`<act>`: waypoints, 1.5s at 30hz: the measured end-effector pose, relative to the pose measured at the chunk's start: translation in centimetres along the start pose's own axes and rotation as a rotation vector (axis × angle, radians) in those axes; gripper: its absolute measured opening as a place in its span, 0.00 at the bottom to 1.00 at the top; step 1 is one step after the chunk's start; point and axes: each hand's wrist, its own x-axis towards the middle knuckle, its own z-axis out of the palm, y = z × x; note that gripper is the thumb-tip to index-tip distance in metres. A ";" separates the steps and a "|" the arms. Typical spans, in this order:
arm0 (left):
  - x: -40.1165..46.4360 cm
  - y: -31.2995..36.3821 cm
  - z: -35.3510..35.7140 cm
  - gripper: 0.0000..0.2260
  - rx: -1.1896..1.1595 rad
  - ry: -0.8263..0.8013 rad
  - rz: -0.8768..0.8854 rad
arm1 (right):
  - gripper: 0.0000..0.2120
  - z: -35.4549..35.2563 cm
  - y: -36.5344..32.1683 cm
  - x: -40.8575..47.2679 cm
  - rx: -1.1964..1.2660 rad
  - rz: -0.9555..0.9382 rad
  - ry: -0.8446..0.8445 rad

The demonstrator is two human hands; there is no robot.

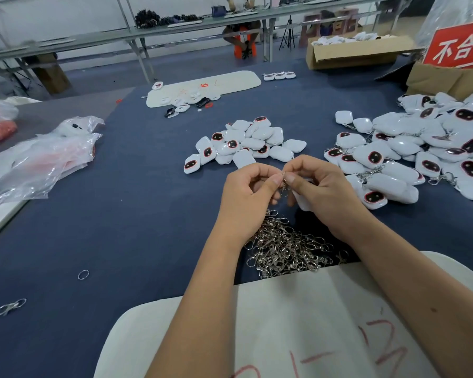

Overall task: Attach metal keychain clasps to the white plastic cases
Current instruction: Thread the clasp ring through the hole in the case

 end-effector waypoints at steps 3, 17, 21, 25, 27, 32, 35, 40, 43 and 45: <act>0.0 0.1 0.0 0.05 0.006 -0.003 -0.001 | 0.05 -0.1 -0.1 -0.1 -0.003 0.007 0.002; 0.1 -0.9 0.3 0.08 0.455 0.041 0.129 | 0.06 0.8 -0.3 -0.4 -0.312 -0.061 0.102; 0.0 -0.9 0.4 0.07 0.500 0.054 0.164 | 0.08 0.8 -0.5 -0.4 -0.334 -0.094 0.149; 0.0 -0.6 0.3 0.06 0.462 0.099 0.195 | 0.06 0.8 -0.7 -0.5 -0.351 -0.156 0.186; 0.0 -0.5 0.2 0.06 0.433 0.117 0.207 | 0.06 0.8 -0.7 -0.6 -0.359 -0.192 0.190; -0.1 -0.3 0.4 0.06 0.393 0.125 0.238 | 0.06 0.7 -0.8 -0.6 -0.290 -0.200 0.191; -0.2 -0.3 0.5 0.05 0.409 0.108 0.259 | 0.07 0.7 -0.9 -0.6 -0.249 -0.199 0.196; -0.2 -0.7 0.5 0.05 0.436 0.104 0.296 | 0.07 1.0 -1.0 -0.7 -0.203 -0.172 0.181; 0.0 -0.7 0.5 0.05 0.398 0.141 0.296 | 0.07 1.1 -1.0 -0.7 -0.175 -0.141 0.194; 0.1 -0.6 0.5 0.06 0.327 0.165 0.279 | 0.06 0.9 -0.8 -0.6 -0.149 -0.105 0.201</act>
